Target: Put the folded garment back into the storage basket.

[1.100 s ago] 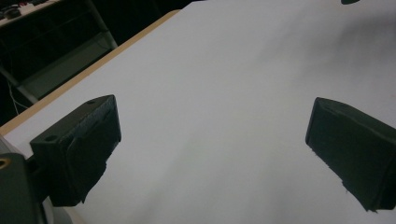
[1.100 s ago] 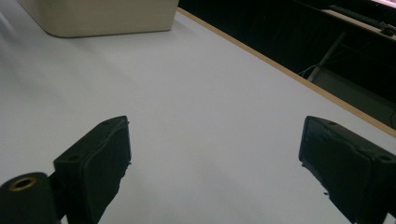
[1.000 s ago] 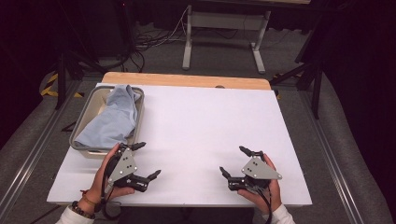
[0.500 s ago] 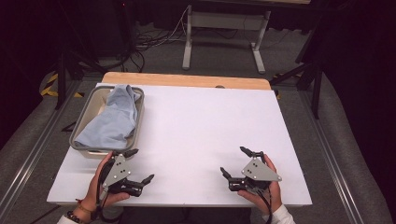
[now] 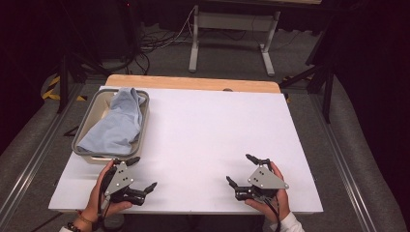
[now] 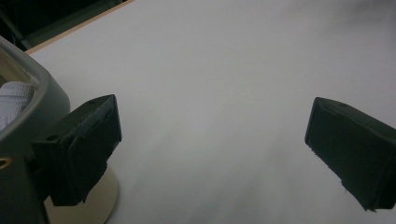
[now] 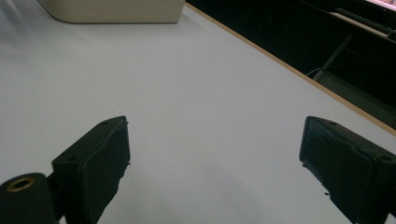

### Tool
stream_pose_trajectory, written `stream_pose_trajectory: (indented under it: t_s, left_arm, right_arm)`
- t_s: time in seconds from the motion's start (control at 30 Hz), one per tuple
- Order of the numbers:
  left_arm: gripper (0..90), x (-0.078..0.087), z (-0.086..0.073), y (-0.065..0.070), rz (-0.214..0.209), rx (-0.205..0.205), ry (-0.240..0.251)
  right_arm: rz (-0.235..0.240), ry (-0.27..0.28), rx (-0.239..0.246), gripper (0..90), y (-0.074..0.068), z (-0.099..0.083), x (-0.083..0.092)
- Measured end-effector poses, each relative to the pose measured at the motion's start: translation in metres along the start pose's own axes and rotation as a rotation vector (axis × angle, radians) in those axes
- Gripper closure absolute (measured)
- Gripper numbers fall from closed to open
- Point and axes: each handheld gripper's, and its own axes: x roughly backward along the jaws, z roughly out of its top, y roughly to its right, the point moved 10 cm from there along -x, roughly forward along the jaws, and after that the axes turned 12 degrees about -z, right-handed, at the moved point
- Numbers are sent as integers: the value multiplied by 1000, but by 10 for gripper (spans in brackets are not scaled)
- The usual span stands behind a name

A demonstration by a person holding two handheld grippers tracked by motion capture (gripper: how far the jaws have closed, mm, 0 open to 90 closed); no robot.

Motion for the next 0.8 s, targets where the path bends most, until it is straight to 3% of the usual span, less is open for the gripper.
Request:
stream_pose_trajectory:
  t_s: [0.3, 0.8]
  left_arm:
    - [44, 3, 4, 2, -12, -7, 21]
    - [44, 1, 4, 6, -26, -14, 12]
  right_arm:
    - [-10, -2, -4, 91, 2, 0, 1]
    - [-22, -10, -13, 92, 6, -1, -1]
